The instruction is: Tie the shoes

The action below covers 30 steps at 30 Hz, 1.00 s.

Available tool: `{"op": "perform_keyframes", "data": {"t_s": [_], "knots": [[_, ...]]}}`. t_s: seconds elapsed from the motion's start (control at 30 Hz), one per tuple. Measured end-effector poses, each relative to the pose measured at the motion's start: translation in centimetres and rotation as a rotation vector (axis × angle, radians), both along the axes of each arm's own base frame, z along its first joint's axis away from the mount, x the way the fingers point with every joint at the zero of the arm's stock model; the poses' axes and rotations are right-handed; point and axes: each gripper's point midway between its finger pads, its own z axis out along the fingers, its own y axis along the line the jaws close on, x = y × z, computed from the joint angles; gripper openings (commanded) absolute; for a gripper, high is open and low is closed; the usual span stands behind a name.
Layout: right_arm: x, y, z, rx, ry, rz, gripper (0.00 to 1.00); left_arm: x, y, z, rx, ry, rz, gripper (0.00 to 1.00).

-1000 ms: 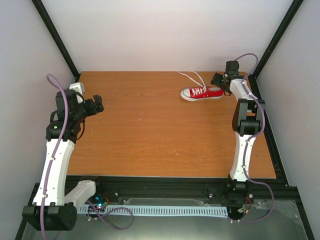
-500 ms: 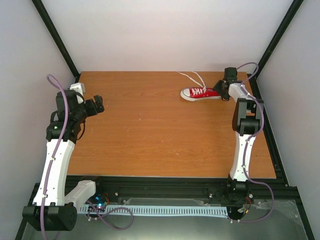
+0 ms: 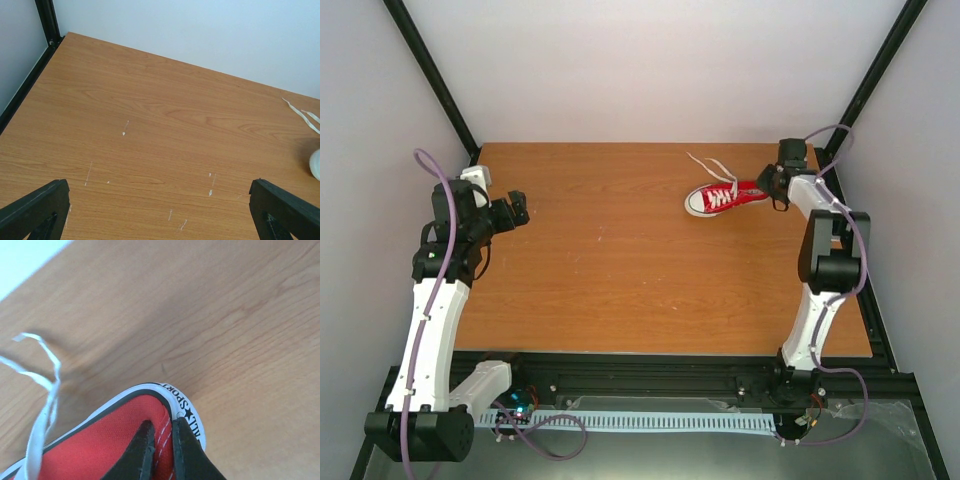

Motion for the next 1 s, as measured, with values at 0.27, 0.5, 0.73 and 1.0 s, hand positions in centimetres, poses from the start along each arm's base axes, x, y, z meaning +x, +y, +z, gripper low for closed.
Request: {"op": "perform_keyframes", "data": {"t_s": [0.27, 0.5, 0.73, 1.0], "knots": [[-3.4, 2.2, 14.7, -0.121, -0.29, 0.137, 0.03, 0.0, 0.3, -0.3, 0.009, 0.006, 0.015, 1.0], [-8.0, 11.8, 23.1, -0.123, -0.486, 0.46, 0.03, 0.0, 0.2, -0.3, 0.007, 0.006, 0.011, 1.0], [-15.5, 27.6, 24.4, -0.064, -0.507, 0.972, 0.03, 0.0, 0.2, -0.3, 0.007, 0.006, 0.012, 1.0], [-21.1, 34.6, 19.9, 0.01, -0.396, 1.242, 0.03, 0.0, 0.6, -0.4, 0.017, 0.008, 0.029, 1.0]]}}
